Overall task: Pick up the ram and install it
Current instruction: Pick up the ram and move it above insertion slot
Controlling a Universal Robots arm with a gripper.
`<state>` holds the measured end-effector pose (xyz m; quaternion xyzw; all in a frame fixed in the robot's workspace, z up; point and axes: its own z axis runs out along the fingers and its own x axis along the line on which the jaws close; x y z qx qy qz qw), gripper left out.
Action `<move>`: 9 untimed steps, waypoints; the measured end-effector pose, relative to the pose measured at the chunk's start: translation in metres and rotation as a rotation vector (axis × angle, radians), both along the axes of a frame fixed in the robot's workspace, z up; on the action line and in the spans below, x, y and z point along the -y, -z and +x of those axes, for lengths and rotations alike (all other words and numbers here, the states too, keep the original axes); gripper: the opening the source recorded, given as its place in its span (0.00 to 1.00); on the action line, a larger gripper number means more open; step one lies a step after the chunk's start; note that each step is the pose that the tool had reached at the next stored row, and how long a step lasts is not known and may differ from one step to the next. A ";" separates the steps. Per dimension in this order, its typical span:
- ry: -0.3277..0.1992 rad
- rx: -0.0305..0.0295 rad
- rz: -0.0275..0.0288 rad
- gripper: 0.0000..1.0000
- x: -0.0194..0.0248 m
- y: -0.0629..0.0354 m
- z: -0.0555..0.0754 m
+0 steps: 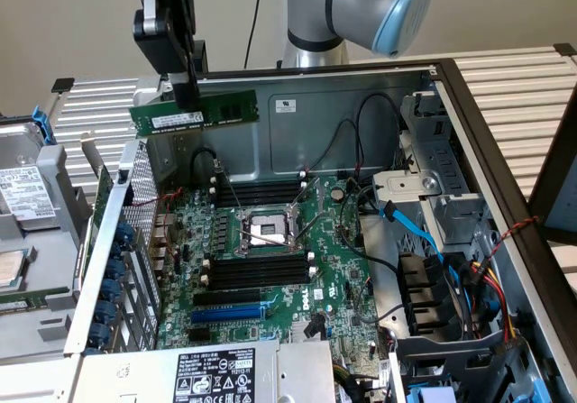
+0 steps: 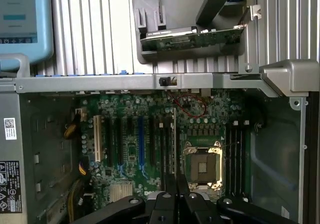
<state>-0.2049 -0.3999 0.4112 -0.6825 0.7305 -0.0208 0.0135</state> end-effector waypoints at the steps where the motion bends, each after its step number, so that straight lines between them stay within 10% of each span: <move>1: 0.000 -0.0107 0.0001 0.12 -0.0003 0.0000 0.000; 4: 0.000 -0.0412 0.0001 0.12 -0.0014 0.0001 0.002; 9: 0.003 -0.0451 0.0000 0.12 -0.0018 0.0002 0.005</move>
